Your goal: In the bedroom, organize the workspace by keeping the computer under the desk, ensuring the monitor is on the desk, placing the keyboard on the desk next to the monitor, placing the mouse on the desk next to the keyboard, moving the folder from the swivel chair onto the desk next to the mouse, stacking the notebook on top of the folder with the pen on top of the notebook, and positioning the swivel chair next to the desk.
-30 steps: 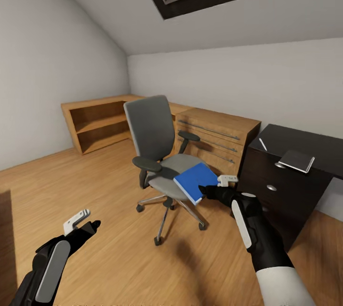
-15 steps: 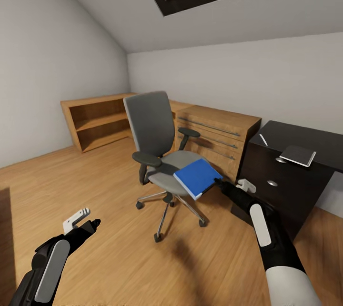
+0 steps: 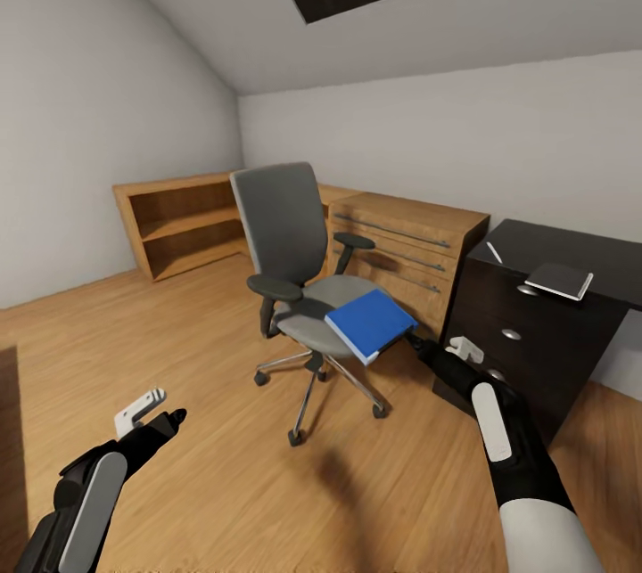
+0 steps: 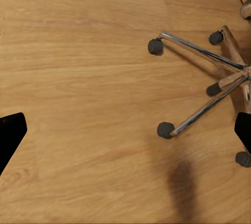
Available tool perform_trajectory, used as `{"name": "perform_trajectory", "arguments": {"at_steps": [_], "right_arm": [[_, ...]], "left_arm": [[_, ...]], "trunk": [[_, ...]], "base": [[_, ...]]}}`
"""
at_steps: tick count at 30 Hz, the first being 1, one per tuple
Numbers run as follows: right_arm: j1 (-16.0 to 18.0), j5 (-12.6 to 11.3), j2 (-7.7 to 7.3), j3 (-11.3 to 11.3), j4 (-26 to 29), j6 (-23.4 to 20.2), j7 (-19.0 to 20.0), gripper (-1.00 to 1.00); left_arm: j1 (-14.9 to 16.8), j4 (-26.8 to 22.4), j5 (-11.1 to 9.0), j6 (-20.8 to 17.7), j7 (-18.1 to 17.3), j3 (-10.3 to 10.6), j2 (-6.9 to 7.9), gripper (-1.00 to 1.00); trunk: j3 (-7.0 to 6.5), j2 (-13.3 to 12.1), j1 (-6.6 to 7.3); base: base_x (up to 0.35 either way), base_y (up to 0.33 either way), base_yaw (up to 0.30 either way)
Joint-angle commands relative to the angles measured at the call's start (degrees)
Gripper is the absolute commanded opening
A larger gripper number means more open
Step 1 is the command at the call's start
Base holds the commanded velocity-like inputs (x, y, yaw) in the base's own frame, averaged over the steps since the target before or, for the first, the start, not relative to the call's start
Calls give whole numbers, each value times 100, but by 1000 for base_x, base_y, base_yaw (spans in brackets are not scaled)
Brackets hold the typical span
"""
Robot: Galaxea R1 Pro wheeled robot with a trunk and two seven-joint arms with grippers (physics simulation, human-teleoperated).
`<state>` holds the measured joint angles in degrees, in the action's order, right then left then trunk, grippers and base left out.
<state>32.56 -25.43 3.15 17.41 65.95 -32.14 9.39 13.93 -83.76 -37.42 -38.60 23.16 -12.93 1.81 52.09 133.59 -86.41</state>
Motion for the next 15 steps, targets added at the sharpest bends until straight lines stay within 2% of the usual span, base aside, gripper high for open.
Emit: {"name": "perform_trajectory", "arguments": {"at_steps": [1, 10, 11, 15], "right_arm": [[5, -10, 8, 24, 5, -38, 26, 100], [5, -19, 13, 33, 42, -40, 23, 100], [4, -4, 17, 49, -203, 239, -2, 100], [5, -22, 15, 76, -913, 576, -8, 100]], "left_arm": [[1, -11, -60, -16, 52, 2, -1, 100], [-4, -26, -63, -18, 57, 1, -6, 100], [-169, -248, -66, -29, 57, 12, -14, 100], [-216, -314, -65, -33, 57, 17, -22, 100]], "trunk": [[24, 44, -21], [186, 405, -219], [204, 445, -241], [276, 606, -329]], "base": [[0, 0, 0], [0, 0, 0], [0, 0, 0], [0, 0, 0]]}}
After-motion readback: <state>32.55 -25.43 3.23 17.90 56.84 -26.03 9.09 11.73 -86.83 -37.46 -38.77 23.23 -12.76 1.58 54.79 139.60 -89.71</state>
